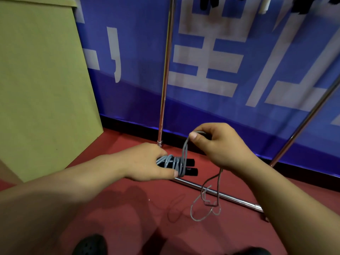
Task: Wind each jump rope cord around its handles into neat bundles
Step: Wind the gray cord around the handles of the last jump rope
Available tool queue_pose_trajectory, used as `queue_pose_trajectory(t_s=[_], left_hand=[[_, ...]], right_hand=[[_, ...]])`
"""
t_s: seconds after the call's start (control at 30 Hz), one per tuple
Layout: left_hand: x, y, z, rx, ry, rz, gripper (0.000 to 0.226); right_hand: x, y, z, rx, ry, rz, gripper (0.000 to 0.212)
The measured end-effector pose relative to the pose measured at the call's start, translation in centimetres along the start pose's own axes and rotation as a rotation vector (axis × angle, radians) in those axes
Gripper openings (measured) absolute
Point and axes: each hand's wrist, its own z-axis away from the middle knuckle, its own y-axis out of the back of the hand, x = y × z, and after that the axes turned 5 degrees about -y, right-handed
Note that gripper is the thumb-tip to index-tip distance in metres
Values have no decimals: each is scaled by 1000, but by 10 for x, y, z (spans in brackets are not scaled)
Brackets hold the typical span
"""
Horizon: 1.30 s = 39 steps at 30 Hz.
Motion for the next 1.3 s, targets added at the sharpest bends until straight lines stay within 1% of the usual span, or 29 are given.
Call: queue_pose_trajectory(t_s=[0.17,0.27,0.47,0.53,0.6,0.67,0.7,0.77,0.83,0.87,0.93,1.03,1.1,1.23,1.3], left_hand=[[22,7,8,4,-130,36,47],[36,10,13,42,-183,23,45],[47,12,19,147,-254,62,41],[46,10,20,172,-271,161,43],[44,7,18,222,-294,348,48],[42,7,16,288,-321,529,52],[42,7,15,322,-315,619,53],[39,9,12,391,-257,772,55],[36,10,10,428,-175,876,52],[35,11,9,431,-138,919,46],[32,13,8,440,-74,967,27],[26,12,6,472,16,965,25],[20,11,3,498,74,934,36],[7,9,-2,552,171,835,70],[2,9,-4,573,217,792,78]], right_hand=[[14,1,-6,47,-75,-27,19],[17,1,-8,6,-110,-85,20],[13,5,-9,-88,-202,-324,20],[11,4,-9,-135,-218,-405,21],[10,4,-9,-176,-246,-510,22],[9,4,-10,-178,-243,-530,11],[8,2,-10,-168,-236,-504,4],[8,-2,-11,-136,-268,-432,4],[6,-5,-11,-118,-314,-347,22],[5,-5,-11,-131,-318,-317,29],[2,-5,-9,-172,-306,-277,36],[-2,-5,-6,-197,-278,-211,37],[-4,-6,-3,-198,-253,-213,34],[-11,-7,2,-217,-213,-263,24],[-13,-5,4,-226,-205,-273,20]])
